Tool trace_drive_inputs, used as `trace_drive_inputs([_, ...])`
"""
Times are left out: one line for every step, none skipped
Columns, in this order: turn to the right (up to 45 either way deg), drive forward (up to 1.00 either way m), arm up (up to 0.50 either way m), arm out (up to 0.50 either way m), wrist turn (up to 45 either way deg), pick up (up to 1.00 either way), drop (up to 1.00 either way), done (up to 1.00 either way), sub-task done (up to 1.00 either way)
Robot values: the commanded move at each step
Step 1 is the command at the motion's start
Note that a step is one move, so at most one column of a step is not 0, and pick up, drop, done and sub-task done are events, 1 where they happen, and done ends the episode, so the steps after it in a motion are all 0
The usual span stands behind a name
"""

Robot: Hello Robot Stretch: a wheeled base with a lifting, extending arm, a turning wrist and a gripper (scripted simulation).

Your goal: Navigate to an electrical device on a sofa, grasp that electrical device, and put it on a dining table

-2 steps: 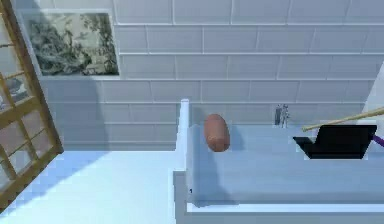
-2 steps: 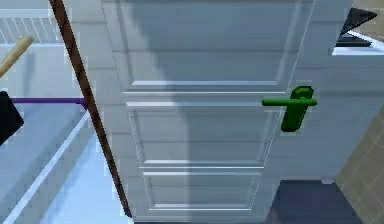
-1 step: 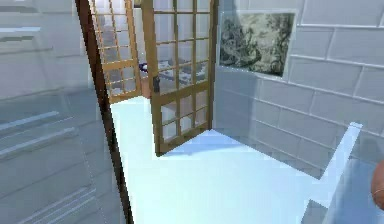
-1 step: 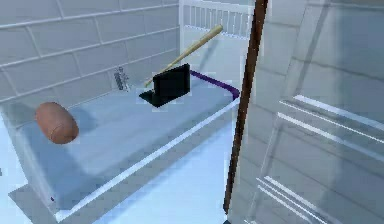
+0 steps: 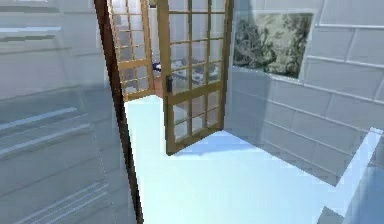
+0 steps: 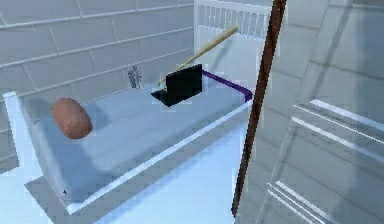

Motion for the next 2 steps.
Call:
trace_drive_inputs([0.0, 1.0, 0.0, 0.0, 0.0, 0.0, 0.0, 0.0, 0.0])
trace_drive_inputs([-9.0, 0.0, 0.0, 0.0, 0.0, 0.0, 0.0, 0.0, 0.0])
